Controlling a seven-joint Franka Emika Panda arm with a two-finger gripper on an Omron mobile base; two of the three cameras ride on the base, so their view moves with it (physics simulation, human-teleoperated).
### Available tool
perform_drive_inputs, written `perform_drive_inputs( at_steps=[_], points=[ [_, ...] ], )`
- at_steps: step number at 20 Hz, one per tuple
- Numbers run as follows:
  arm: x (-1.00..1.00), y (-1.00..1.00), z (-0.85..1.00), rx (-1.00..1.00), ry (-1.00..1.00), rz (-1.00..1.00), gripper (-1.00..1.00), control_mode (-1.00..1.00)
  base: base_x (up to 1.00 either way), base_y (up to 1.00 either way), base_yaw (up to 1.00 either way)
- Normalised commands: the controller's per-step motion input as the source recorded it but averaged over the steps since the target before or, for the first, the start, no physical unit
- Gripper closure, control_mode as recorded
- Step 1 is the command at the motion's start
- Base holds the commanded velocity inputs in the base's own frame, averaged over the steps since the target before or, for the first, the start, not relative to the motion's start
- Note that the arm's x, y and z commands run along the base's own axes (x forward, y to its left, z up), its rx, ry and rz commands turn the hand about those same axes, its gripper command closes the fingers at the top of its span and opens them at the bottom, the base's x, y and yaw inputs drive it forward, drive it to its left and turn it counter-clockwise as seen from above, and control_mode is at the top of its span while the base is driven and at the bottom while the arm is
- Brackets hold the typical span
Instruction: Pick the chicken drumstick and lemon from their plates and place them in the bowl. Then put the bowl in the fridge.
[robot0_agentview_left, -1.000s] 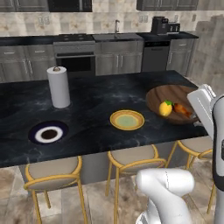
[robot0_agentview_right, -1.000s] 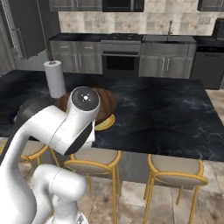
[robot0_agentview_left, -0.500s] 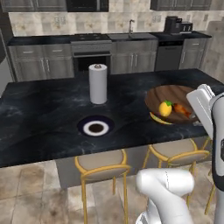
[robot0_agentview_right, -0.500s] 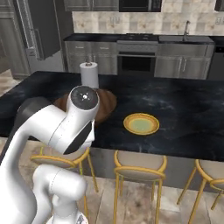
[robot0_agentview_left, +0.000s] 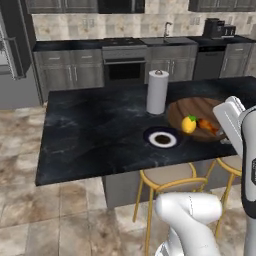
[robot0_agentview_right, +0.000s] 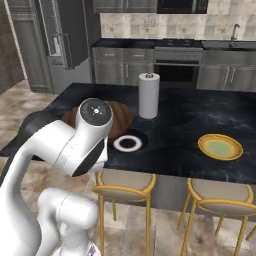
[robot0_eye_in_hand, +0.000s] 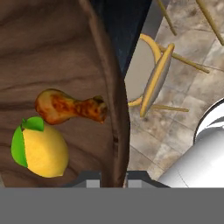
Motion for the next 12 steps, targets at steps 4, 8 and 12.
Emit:
perform_drive_inputs(
  at_steps=[4, 8, 12],
  points=[
    [0.0, 0.0, 0.0, 0.0, 0.0, 0.0, 1.0, 1.0, 0.0, 0.94, 0.0],
    [0.0, 0.0, 0.0, 0.0, 0.0, 0.0, 1.0, 1.0, 0.0, 0.94, 0.0],
    [0.0, 0.0, 0.0, 0.0, 0.0, 0.0, 1.0, 1.0, 0.0, 0.94, 0.0]
  ],
)
